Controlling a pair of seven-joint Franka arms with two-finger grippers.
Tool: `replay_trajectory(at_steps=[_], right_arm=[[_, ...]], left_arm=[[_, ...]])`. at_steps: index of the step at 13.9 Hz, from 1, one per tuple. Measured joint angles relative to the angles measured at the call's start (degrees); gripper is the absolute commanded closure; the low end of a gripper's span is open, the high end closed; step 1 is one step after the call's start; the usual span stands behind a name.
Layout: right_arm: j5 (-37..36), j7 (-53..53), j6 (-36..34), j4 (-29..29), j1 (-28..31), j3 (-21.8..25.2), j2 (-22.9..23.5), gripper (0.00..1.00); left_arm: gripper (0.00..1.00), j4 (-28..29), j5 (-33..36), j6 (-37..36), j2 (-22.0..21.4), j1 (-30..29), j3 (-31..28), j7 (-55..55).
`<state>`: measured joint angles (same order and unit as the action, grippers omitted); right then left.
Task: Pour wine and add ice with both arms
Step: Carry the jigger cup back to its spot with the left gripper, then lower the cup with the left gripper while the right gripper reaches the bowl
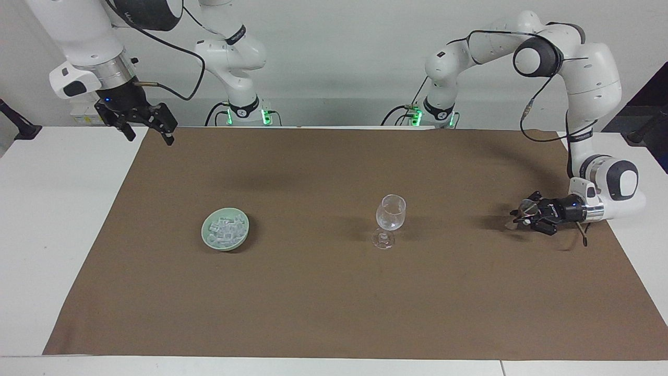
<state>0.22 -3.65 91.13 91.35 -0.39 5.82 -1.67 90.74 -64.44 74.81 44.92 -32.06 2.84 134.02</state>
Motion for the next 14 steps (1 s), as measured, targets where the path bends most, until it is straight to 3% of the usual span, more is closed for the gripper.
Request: replay_trajectory(at_steps=[3, 8, 12, 14], right_arm=[[0.1, 0.0, 1.1, 0.3, -0.2, -0.6, 0.0, 0.00], [0.3, 0.0, 11.6, 5.2, -1.0, -5.6, 3.6, 0.00], [0.3, 8.0, 21.7, 10.5, -1.0, -6.3, 8.6, 0.00], [0.3, 11.8, 26.1, 14.1, -1.0, -6.3, 10.0, 0.00]], left_arm=[[0.98, 0.0, 0.0, 0.0, 0.7, 0.0, 0.0, 0.5], [0.92, 0.0, 0.0, 0.0, 1.2, 0.0, 0.0, 1.5], [0.80, 0.0, -0.1, -0.1, 1.7, 0.0, 0.0, 1.7], [0.69, 0.0, -0.1, -0.1, 1.7, -0.1, 0.0, 1.8]])
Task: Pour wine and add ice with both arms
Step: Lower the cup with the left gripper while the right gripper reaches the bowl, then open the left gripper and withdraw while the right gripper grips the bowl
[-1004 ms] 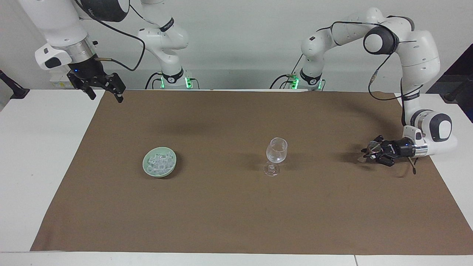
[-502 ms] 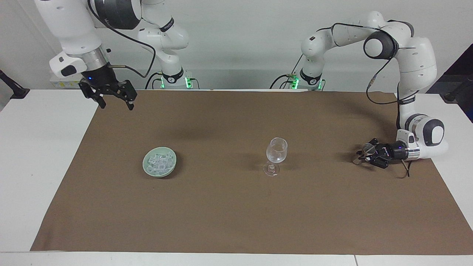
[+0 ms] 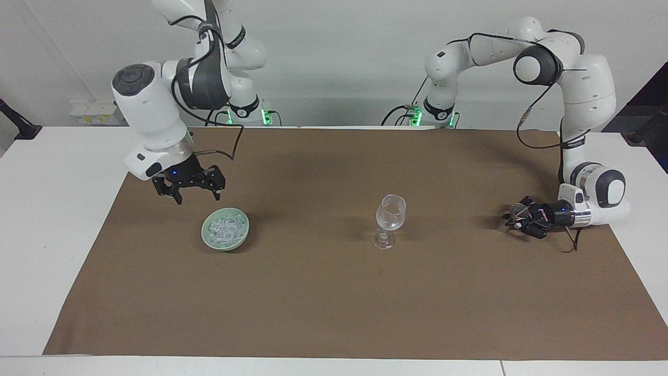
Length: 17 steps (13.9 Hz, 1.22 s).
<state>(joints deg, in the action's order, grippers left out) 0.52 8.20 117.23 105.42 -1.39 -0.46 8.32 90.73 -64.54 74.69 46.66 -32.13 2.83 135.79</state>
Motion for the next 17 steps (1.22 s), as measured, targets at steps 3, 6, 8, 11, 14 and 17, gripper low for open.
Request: replay_trajectory(at_steps=[3, 6, 8, 11, 14, 17], right_arm=[[0.0, 1.3, 5.7, 6.1, 0.0, -0.3, 0.2, 0.00], [0.0, 1.4, 10.4, 10.3, -0.5, -0.6, 0.2, 0.00], [0.0, 1.4, 13.7, 12.6, -0.8, -0.7, 0.3, 0.14], [0.0, 1.4, 15.2, 13.9, -0.8, -0.7, 0.2, 0.27], [0.0, 1.4, 20.4, 16.2, -0.8, -0.7, 0.3, 0.29], [-0.1, 1.4, 22.5, 16.9, -0.8, -0.7, 0.3, 0.35]], left_arm=[[0.58, -0.1, 0.0, 0.0, 0.0, -0.2, 0.0, 0.0], [0.42, -0.4, 0.0, -0.1, 0.0, -0.4, -0.1, 0.0], [0.32, -0.8, 0.0, -0.1, -0.1, -0.5, -0.1, 0.0], [0.31, -2.6, 0.9, -0.2, -1.8, -1.0, -0.3, 0.0], [0.30, -3.9, 6.8, -0.1, -6.0, -1.7, -0.9, -0.1], [0.31, -5.9, 11.8, -0.1, -8.9, -1.8, -2.7, -0.1]])
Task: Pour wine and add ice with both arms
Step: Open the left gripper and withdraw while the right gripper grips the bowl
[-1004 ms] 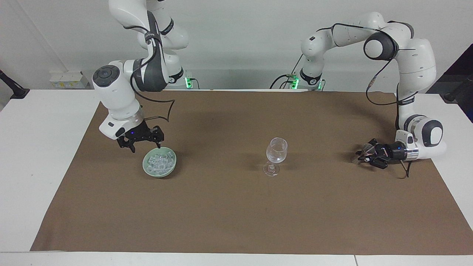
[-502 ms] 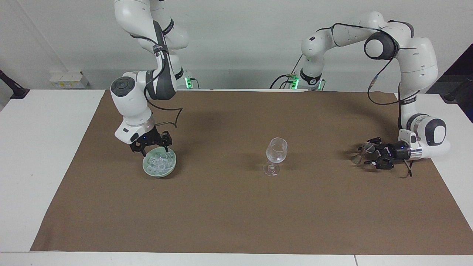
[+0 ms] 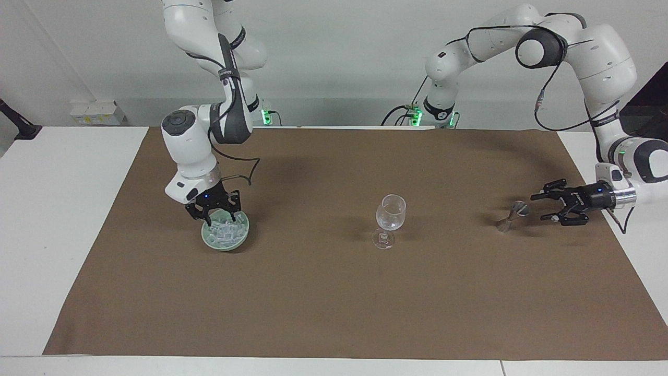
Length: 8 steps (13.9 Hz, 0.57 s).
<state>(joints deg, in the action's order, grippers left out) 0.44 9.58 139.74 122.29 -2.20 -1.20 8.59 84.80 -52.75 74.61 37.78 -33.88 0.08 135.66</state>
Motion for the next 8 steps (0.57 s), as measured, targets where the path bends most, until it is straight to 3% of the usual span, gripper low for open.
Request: replay_trajectory(at_steps=[4, 6, 8], right_arm=[[0.0, 0.0, 1.3, 0.3, 0.0, 0.0, 0.0, 0.37], [0.0, 0.0, 2.9, 0.8, 0.0, 0.0, 0.2, 0.37], [0.0, 0.0, 4.5, 1.0, 0.0, 0.0, 0.9, 0.43]], left_arm=[[0.31, -2.9, 4.4, 0.0, -3.4, 0.6, -0.6, -3.7], [0.31, -3.7, 6.9, 0.8, -7.1, 3.3, -0.6, -10.4], [0.29, -3.8, 9.8, 2.5, -11.7, 8.1, -0.5, -20.2]])
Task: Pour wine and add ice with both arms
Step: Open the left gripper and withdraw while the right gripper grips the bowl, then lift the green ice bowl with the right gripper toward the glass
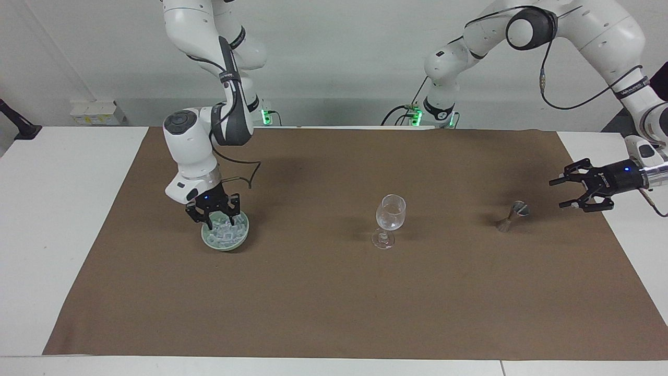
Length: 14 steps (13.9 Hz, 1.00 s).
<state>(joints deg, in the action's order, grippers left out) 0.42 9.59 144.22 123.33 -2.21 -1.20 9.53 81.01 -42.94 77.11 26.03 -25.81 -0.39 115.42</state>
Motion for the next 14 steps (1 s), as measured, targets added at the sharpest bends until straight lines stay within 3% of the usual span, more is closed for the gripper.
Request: replay_trajectory(at_steps=[7, 10, 12, 14], right_arm=[[0.0, 0.0, 0.4, 0.0, 0.0, 0.0, 0.7, 0.61], [0.0, 0.0, 0.4, 0.0, -0.2, -0.2, 0.8, 0.63], [0.0, 0.0, 0.4, 0.0, -0.2, -0.4, 0.8, 0.71], [0.0, 0.0, 0.4, 0.0, -0.3, -0.5, 0.8, 0.89]], left_arm=[[0.29, 0.0, 12.1, 9.0, -11.2, 19.5, -0.1, -38.3], [0.19, 0.0, 17.9, 10.6, -14.5, 23.5, -0.3, -57.0], [0.15, 0.1, 20.0, 11.4, -16.3, 25.0, -0.4, -69.1], [0.08, 0.3, 24.9, 12.7, -17.8, 25.9, -0.4, -79.2]])
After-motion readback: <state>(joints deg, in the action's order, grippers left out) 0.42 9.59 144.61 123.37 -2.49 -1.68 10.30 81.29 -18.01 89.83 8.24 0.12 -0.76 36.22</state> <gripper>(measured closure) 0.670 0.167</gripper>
